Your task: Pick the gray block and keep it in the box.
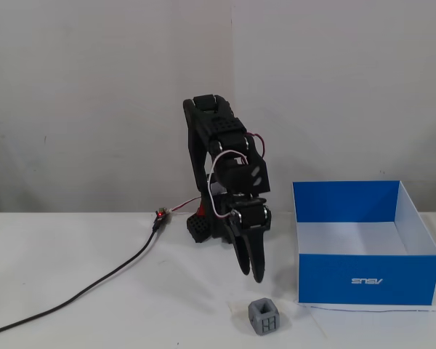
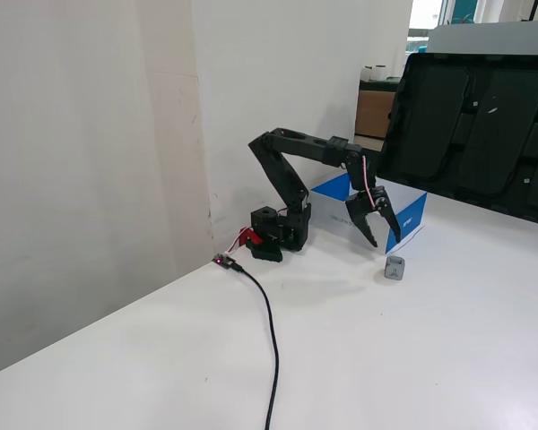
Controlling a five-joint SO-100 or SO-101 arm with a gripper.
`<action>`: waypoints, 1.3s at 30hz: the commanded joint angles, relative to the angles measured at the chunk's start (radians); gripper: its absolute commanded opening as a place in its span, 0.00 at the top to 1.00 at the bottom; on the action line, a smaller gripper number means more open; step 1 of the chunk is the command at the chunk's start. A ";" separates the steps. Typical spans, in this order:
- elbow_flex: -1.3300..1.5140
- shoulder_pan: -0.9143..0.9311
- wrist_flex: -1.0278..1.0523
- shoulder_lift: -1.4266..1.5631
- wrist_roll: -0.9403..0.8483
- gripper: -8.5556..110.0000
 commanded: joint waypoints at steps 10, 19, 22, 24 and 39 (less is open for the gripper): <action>-0.232 -0.020 0.002 -0.324 0.014 0.74; -0.290 -0.038 -0.025 -0.431 0.014 0.72; -0.298 -0.049 -0.040 -0.465 0.014 0.71; -0.307 -0.055 -0.048 -0.491 0.014 0.71; -0.316 -0.040 -0.109 -0.578 0.015 0.73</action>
